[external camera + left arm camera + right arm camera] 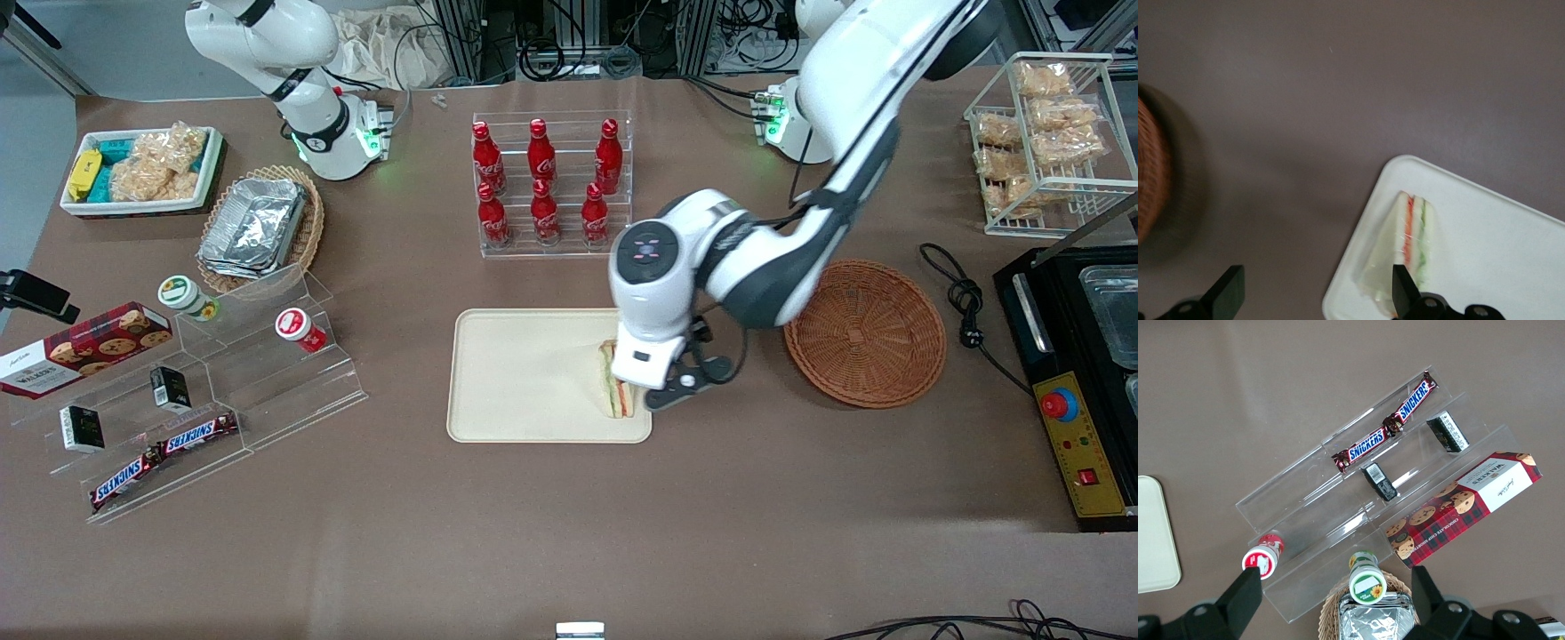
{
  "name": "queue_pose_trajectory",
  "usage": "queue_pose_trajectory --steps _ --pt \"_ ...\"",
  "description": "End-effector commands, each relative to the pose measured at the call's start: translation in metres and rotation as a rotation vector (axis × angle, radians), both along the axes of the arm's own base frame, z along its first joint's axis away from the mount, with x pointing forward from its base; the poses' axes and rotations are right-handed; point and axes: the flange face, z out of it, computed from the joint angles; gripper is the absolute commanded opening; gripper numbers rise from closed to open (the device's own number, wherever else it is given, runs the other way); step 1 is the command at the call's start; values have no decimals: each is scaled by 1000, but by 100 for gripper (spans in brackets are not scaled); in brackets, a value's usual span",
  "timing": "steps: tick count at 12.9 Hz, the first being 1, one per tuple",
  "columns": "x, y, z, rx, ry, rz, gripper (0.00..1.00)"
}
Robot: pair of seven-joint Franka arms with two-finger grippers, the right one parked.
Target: Place sandwich from basket to tray
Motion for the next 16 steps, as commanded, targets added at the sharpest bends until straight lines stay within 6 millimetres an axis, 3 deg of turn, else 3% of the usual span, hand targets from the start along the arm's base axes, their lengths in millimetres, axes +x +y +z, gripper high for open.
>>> queue_pose_trajectory --steps 1,3,6,10,12,16 --pt "-14 69 69 -7 58 -129 100" --pt "-19 140 103 -56 100 -215 100" --pt "-52 252 136 -88 112 -372 100" --pt "-53 352 149 -107 174 -505 100" --pt "-48 386 155 -107 176 -513 100" --pt "-24 384 158 -113 207 -527 100"
